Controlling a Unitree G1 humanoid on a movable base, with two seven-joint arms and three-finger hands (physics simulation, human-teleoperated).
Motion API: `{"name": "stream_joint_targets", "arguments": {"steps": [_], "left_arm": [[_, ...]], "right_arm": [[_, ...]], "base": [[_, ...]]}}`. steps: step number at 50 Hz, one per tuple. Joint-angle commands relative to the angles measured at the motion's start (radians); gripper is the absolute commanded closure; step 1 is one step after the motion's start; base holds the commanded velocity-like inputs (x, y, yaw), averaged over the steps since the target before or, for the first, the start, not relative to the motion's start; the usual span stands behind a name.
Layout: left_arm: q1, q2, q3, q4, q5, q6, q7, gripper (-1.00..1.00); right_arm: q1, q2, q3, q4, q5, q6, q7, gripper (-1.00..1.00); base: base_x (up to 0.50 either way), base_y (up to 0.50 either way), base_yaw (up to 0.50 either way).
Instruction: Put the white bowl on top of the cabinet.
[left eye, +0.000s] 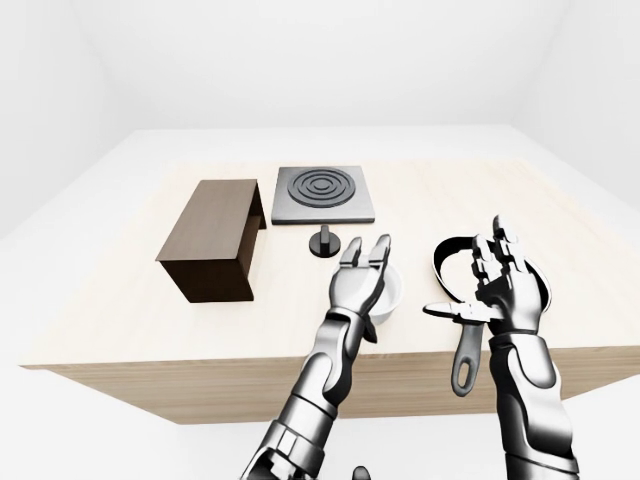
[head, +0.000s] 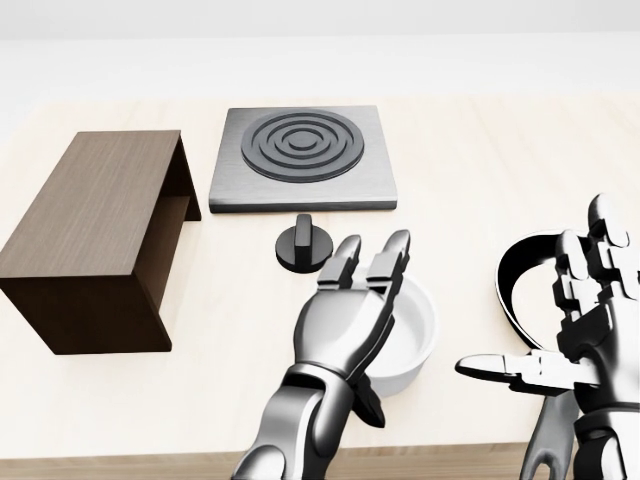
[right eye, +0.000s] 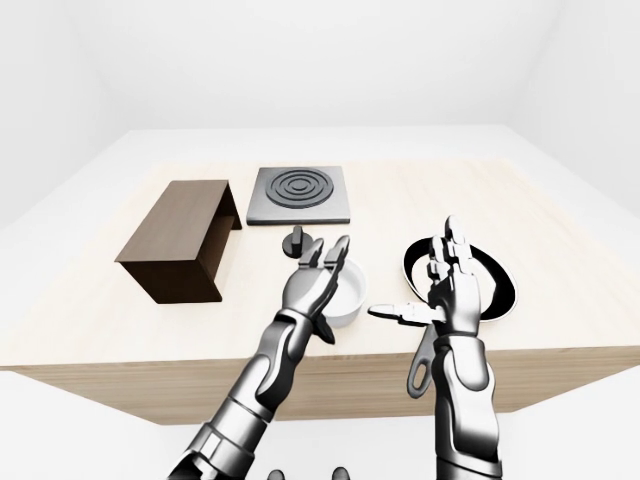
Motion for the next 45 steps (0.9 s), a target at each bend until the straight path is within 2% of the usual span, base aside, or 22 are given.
{"name": "stream_joint_targets", "arguments": {"steps": [1,9,19,32,45], "left_arm": [[-0.061,0.005,0.038,0.09,-0.014,0.0,0.034,-1.0],[-0.092,0.012,0.049,0.145,-0.028,0.0,0.08,-1.0],[-0.09,0.0,0.028,0.249,0.002,0.0,0.074,-1.0],[-0.147,-0.016,0.052,0.399,-0.035,0.0,0.138,-1.0],[-0.189,-0.014,0.062,0.455,-0.059,0.0,0.158,-1.0]], "right_arm": [[0.0,0.0,-0.001,-0.004,0.001,0.003,0.0,-1.0],[0.003,0.002,0.001,-0.007,0.0,0.003,0.0,-1.0],[0.001,0.001,-0.003,-0.009,0.003,0.007,-0.001,-1.0],[0.0,-0.002,-0.008,-0.012,0.013,0.012,0.001,-1.0],[-0.01,-0.005,-0.004,0.002,0.014,0.015,0.0,-1.0]], "base": [[0.0,0.0,0.0],[0.0,0.0,0.0],[0.0,0.0,0.0],[0.0,0.0,0.0],[0.0,0.0,0.0]]}}
